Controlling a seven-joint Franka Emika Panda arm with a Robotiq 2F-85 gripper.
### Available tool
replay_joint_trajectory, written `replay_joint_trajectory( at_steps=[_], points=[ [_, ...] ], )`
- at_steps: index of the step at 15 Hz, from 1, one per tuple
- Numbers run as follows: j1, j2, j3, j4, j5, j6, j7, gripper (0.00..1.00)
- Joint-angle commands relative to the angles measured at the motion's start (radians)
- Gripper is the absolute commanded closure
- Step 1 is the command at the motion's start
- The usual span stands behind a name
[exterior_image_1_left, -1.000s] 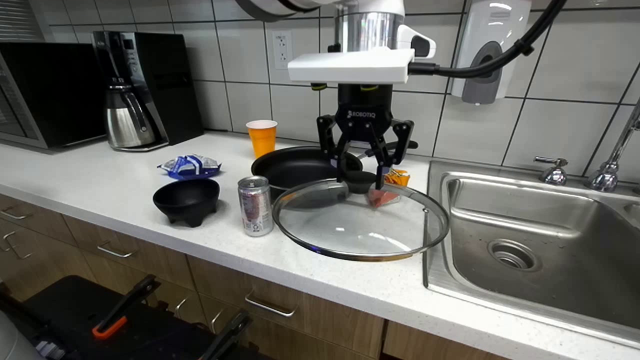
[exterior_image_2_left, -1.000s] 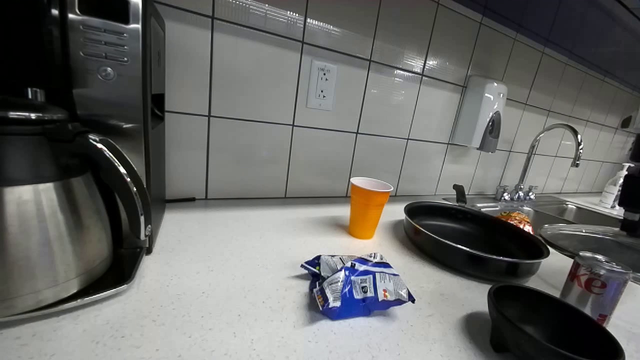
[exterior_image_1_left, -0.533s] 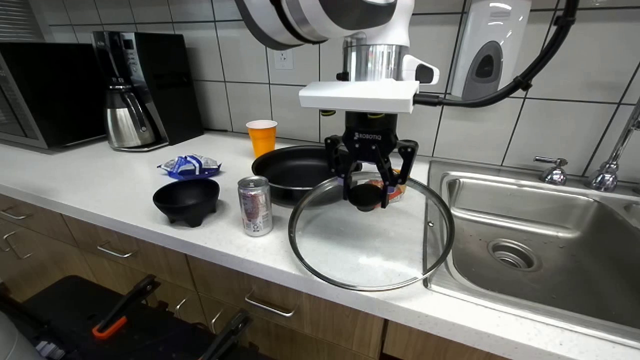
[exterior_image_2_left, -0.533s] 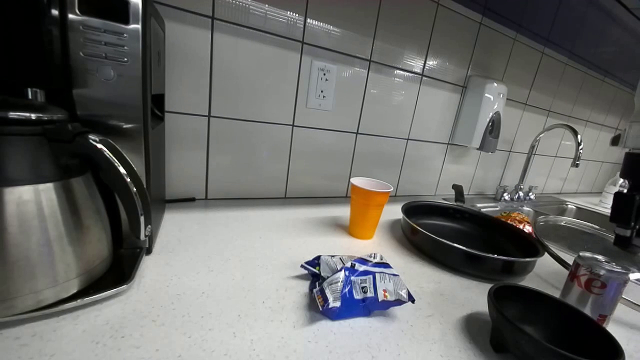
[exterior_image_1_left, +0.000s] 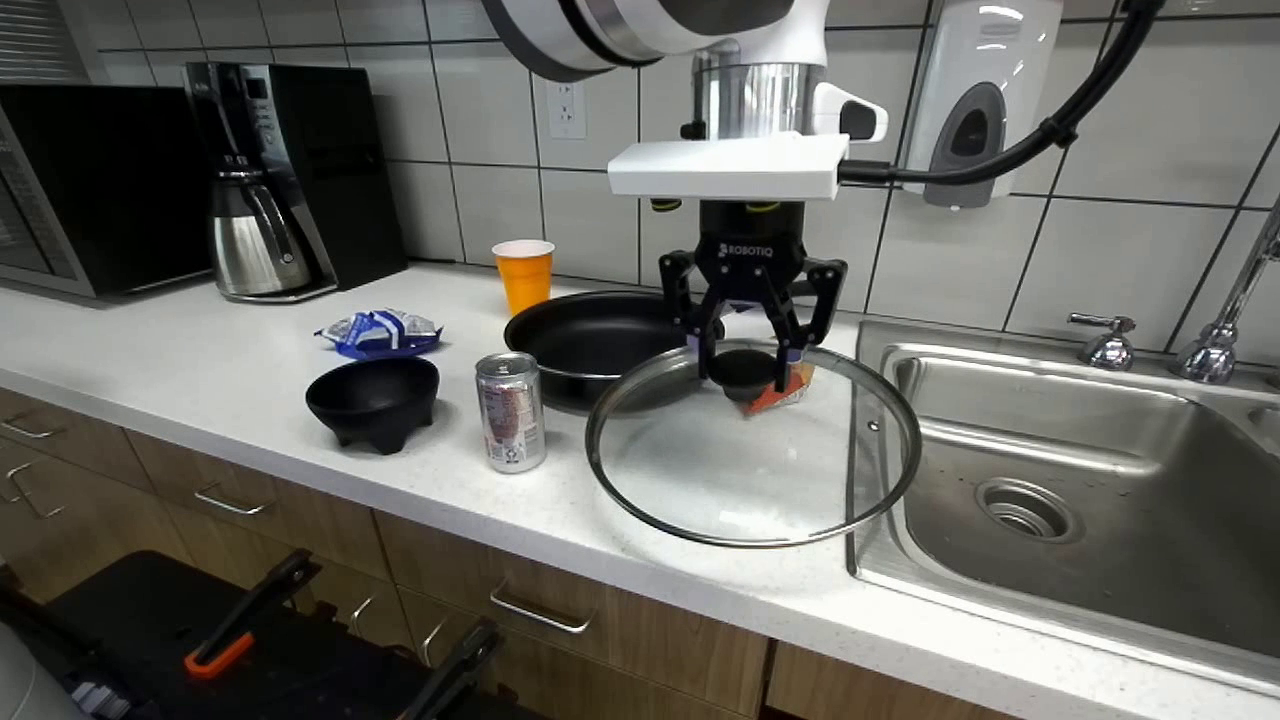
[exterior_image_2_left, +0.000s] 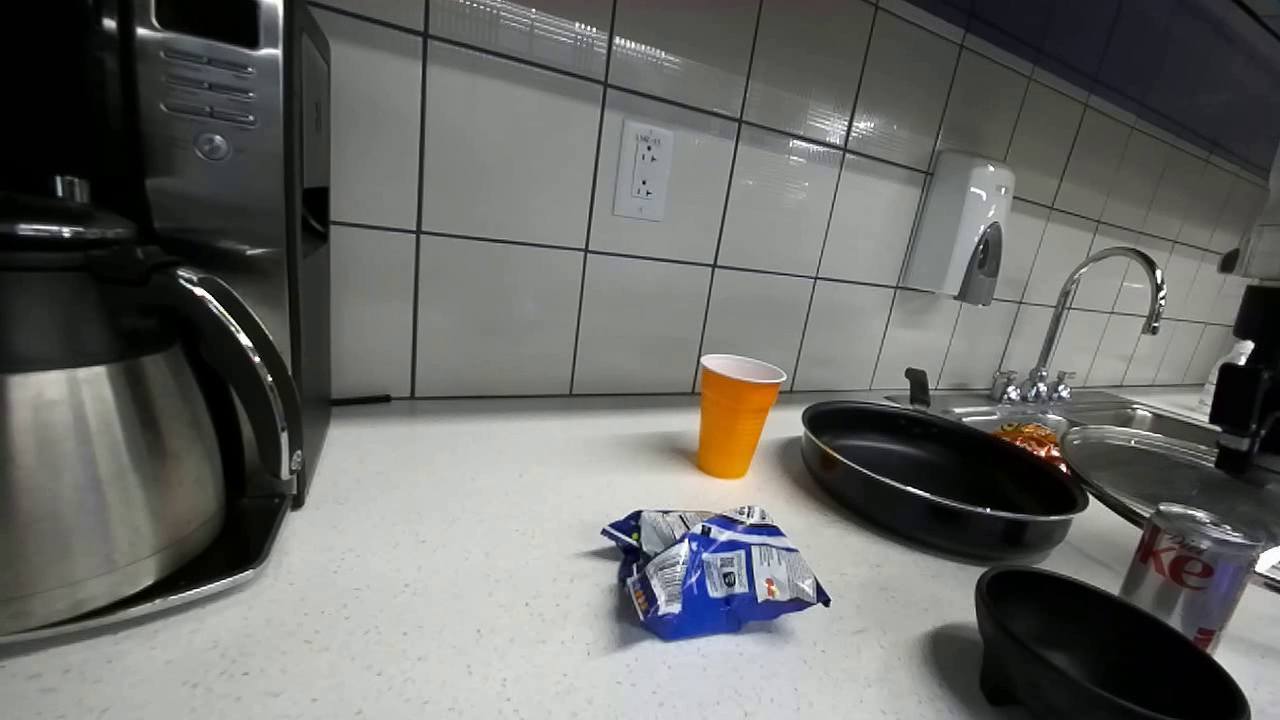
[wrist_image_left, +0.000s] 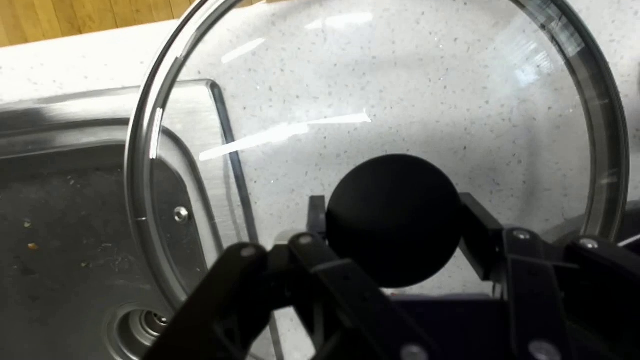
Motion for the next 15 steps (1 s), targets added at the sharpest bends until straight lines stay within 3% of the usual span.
replay_joint_trajectory(
  at_steps=[1, 15],
  points=[
    [-0.013, -0.090, 0.013, -0.005, -0.047, -0.031, 0.047, 0.61],
    [-0.041, -0.109, -0.025, -0.030, -0.013, -0.120, 0.037, 0.61]
  ],
)
